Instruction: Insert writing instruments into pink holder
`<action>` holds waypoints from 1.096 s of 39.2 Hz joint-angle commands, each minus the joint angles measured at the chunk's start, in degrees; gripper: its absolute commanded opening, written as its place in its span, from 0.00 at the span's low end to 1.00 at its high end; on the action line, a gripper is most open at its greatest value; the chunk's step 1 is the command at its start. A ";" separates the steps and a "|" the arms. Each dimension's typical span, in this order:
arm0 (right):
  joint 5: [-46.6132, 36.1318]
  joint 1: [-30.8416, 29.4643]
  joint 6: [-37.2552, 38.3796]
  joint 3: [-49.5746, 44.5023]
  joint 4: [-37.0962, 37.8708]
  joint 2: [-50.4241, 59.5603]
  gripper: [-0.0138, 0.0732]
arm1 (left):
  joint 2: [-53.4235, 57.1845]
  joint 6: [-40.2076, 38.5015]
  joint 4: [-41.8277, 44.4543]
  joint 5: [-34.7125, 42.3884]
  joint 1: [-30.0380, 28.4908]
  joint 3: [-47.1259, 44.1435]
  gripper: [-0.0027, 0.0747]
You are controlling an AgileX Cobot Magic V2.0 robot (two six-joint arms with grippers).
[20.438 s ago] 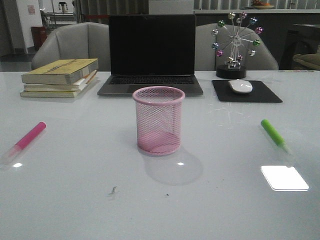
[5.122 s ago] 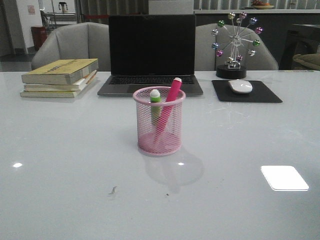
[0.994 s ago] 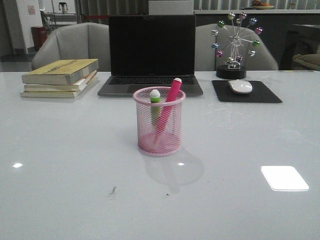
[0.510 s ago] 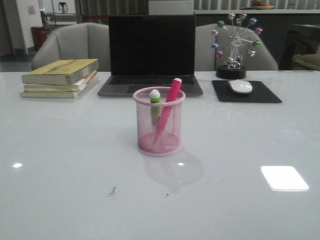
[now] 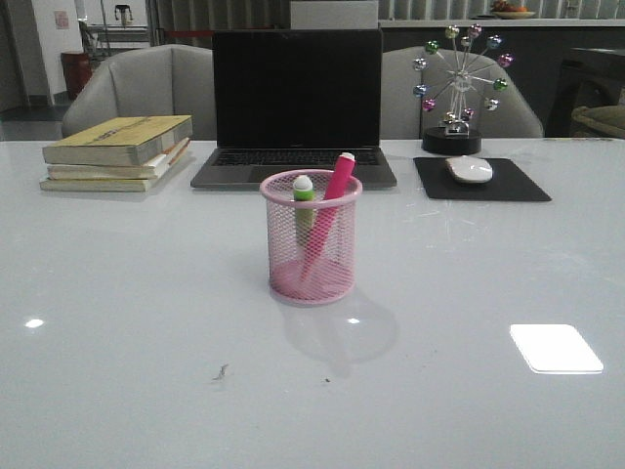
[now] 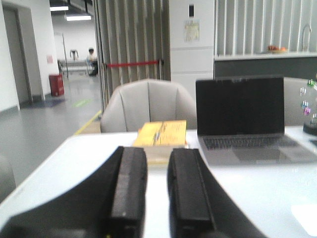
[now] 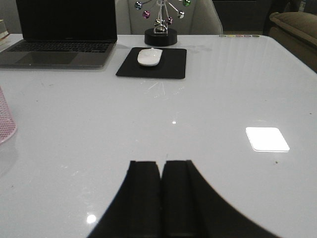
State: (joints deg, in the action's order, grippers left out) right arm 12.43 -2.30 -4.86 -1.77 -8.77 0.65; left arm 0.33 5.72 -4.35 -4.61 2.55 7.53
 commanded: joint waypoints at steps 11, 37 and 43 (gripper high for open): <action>-4.60 -0.14 -0.22 -0.03 0.01 0.71 0.22 | 1.35 -1.00 -1.66 4.61 0.07 -7.57 0.15; -4.60 -0.14 -0.22 -0.03 0.01 0.71 0.22 | 1.35 -2.03 -1.82 0.94 0.07 -8.06 0.15; -4.60 -0.14 -0.22 -0.03 0.01 0.71 0.22 | 1.35 -2.03 -1.82 0.94 0.07 -8.06 0.15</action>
State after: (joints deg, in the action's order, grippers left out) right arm 12.43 -2.30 -4.86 -1.77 -8.77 0.65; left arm 0.33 4.40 -5.53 -7.99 2.55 -0.26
